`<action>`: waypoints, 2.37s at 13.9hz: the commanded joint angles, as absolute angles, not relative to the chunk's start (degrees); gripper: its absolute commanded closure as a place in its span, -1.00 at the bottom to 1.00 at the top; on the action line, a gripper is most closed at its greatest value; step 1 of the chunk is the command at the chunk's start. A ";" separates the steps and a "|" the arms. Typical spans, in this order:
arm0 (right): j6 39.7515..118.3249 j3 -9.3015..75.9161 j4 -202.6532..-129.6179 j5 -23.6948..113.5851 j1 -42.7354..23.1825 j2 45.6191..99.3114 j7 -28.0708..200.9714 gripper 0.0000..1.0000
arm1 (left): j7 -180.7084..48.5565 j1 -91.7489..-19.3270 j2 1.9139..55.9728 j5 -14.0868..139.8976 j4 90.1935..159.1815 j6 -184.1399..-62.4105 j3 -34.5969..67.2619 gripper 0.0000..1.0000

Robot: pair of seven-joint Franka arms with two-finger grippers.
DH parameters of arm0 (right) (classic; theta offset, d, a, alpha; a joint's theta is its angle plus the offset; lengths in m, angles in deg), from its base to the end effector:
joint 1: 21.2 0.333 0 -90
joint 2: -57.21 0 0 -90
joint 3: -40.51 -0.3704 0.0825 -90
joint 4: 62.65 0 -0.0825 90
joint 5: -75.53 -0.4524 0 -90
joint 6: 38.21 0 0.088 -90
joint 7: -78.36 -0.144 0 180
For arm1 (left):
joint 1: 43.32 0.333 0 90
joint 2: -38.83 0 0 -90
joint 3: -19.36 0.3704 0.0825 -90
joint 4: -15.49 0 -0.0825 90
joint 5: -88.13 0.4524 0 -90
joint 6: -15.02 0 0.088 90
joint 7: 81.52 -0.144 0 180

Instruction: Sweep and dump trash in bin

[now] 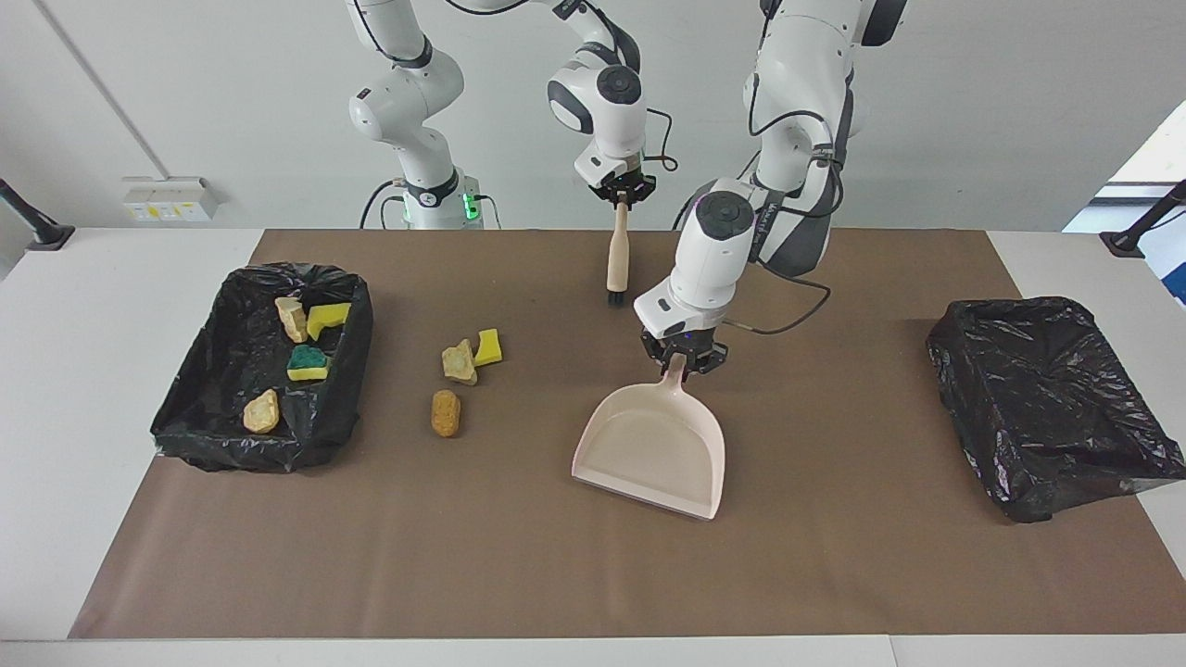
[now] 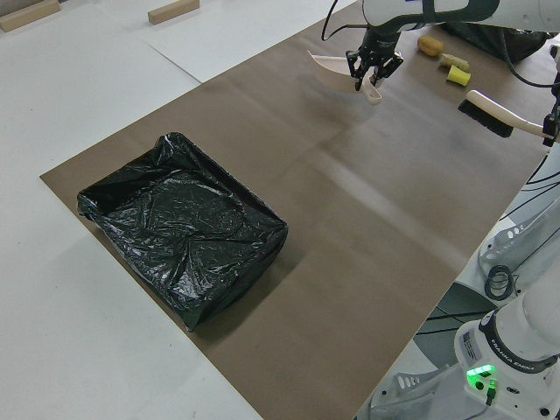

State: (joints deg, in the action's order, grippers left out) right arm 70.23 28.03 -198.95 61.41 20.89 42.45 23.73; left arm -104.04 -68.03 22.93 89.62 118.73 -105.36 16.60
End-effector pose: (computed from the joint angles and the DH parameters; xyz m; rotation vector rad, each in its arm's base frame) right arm 0.2508 0.3977 0.3842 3.0196 -0.1815 -0.4128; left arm 0.6293 -0.3227 0.3765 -2.8323 1.3393 -0.0351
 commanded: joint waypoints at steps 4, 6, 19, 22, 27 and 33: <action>62.86 27.76 -196.86 77.08 7.40 42.79 39.91 1.00 | -124.02 -68.28 23.18 100.21 117.17 -101.70 16.28 1.00; 63.39 27.68 -195.72 83.24 1.23 45.07 49.23 1.00 | -129.75 -69.59 24.32 101.66 118.93 -100.56 16.20 1.00; 72.09 27.41 -199.32 88.55 -16.46 49.73 56.65 1.00 | -129.33 -77.86 33.03 101.58 133.08 -99.85 15.76 1.00; 73.68 27.33 -199.84 79.78 -16.20 50.62 65.67 1.00 | -127.40 -77.34 34.08 101.49 135.18 -100.37 15.84 1.00; 73.85 27.32 -201.34 65.10 -9.70 50.44 67.38 1.00 | -127.40 -76.28 34.52 101.49 135.99 -99.33 16.11 1.00; 77.54 27.32 -201.16 48.75 -0.99 51.76 64.40 1.00 | -127.40 -76.28 34.87 101.49 136.51 -99.15 16.20 1.00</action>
State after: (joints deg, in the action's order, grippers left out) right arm 75.82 27.34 -200.66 53.73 -2.36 51.46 65.07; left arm -128.21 -76.57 32.79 100.48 134.32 -99.65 16.20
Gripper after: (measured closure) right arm 0.736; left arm 0.670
